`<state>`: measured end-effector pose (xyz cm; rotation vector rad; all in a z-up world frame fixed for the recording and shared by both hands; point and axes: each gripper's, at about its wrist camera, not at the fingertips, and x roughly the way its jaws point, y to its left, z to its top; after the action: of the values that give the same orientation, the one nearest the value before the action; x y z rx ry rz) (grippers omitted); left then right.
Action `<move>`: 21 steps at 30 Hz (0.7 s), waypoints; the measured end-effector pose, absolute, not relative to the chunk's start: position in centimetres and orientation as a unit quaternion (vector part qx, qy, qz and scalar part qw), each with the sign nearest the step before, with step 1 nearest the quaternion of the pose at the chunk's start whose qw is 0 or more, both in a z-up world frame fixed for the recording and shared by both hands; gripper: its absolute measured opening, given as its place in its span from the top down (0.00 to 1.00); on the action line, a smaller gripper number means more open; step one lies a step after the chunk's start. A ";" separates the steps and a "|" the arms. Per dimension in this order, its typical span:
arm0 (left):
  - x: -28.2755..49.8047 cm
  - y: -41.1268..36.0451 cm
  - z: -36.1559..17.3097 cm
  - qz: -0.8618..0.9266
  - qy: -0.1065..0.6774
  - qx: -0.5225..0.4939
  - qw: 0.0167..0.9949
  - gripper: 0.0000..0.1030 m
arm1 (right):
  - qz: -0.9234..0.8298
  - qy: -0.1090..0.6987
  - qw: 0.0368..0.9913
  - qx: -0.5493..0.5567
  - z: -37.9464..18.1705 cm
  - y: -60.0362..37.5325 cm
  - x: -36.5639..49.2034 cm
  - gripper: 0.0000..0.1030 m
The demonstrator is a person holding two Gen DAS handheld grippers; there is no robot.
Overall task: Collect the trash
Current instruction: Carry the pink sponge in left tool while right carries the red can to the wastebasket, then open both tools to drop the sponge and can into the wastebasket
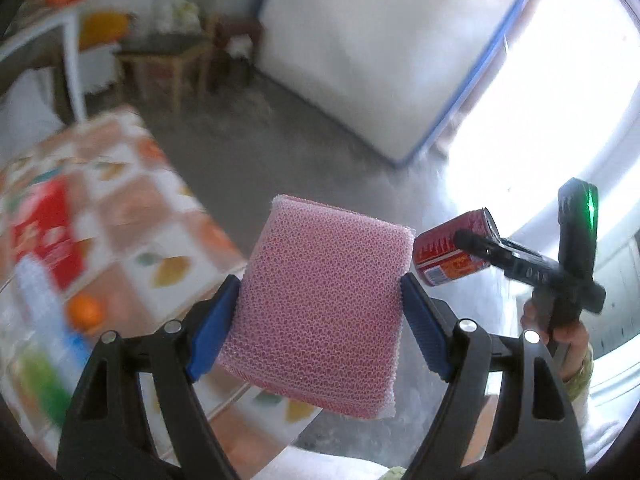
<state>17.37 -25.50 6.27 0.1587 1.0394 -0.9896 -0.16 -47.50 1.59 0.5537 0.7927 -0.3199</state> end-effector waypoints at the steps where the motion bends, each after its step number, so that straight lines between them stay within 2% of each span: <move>1: 17.9 -27.5 5.3 -0.455 0.492 0.081 0.738 0.26 | -0.160 0.384 0.866 0.279 0.2 -48.5 -0.3 0.37; 6: 20.2 -38.1 -1.1 -0.448 0.571 0.115 0.678 0.25 | -0.195 0.409 0.824 0.340 -7.4 -53.5 -0.6 0.37; 11: 21.7 -46.1 -8.2 -0.429 0.616 0.147 0.644 0.25 | -0.215 0.444 0.786 0.372 -14.8 -56.7 0.7 0.37; 16: 23.4 -51.9 -13.5 -0.407 0.637 0.159 0.635 0.22 | -0.227 0.468 0.764 0.382 -20.5 -59.6 3.5 0.37; 21: 24.4 -54.6 -15.3 -0.402 0.633 0.138 0.647 0.18 | -0.220 0.485 0.752 0.389 -25.3 -62.3 6.7 0.32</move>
<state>24.43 -54.64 -15.29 0.3143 1.4396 -0.9146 6.68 -62.25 -25.31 0.8503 1.0590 -0.4812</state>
